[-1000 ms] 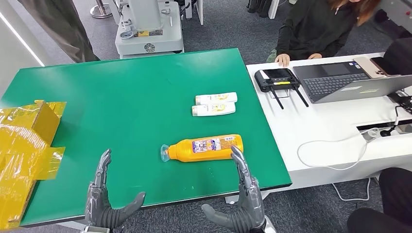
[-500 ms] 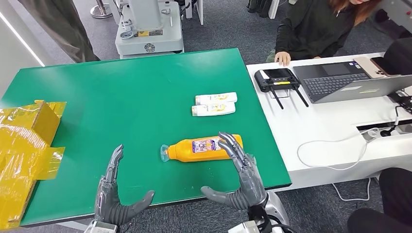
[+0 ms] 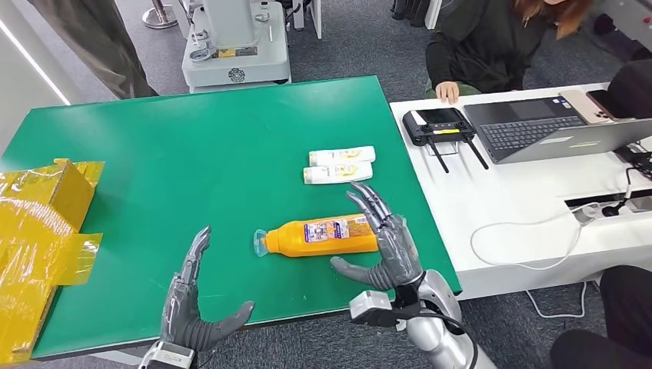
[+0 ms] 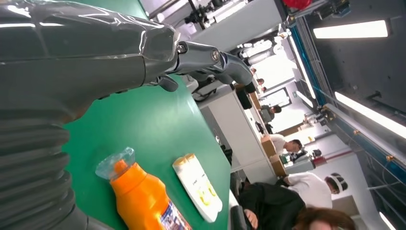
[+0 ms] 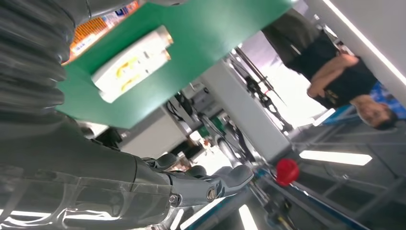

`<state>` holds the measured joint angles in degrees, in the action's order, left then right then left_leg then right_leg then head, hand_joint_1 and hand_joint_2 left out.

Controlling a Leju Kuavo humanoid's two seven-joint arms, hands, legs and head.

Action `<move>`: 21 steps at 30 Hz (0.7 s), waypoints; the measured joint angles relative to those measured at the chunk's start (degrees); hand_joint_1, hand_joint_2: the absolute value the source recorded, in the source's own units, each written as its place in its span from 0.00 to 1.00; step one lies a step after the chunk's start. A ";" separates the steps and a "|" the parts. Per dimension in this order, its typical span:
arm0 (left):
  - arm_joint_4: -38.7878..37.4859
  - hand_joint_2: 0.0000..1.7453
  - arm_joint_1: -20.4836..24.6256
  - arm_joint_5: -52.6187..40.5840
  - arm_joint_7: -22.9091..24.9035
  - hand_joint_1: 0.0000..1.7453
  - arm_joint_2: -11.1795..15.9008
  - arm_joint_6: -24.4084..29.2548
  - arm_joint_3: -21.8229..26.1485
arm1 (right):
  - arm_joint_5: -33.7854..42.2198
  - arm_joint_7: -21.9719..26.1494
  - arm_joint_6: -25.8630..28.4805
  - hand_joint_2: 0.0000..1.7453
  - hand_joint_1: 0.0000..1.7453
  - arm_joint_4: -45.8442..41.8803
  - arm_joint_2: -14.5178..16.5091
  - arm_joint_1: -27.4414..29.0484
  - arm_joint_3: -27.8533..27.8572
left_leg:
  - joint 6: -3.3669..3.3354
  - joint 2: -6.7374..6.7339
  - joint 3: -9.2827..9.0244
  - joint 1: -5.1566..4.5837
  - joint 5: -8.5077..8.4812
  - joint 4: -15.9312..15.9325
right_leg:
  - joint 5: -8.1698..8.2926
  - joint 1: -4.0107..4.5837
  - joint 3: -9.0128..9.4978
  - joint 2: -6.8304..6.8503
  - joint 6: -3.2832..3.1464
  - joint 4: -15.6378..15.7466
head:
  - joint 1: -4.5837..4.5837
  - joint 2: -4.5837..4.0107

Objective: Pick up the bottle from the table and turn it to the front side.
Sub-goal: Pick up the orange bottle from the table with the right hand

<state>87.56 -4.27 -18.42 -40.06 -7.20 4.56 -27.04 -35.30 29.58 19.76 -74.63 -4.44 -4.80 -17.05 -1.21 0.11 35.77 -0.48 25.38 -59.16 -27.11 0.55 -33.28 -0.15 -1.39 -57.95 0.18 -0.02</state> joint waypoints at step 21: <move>-6.52 1.00 5.95 2.32 0.00 0.00 -0.65 -0.53 -1.73 | -4.42 -7.31 -13.29 1.00 0.00 31.62 1.30 -23.04 -2.12 | -0.04 0.01 0.02 0.00 -0.07 -0.03 | 0.10 0.00 0.00 0.00 0.09 -0.02 | 0.01 0.00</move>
<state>81.04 1.68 -16.10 -40.06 -7.85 4.03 -28.76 -39.72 22.27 6.47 -43.01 -3.14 -27.84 -19.16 -1.26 0.12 35.79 -0.48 25.30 -59.18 -27.02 0.55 -33.28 -0.15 -1.30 -57.97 0.19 -0.02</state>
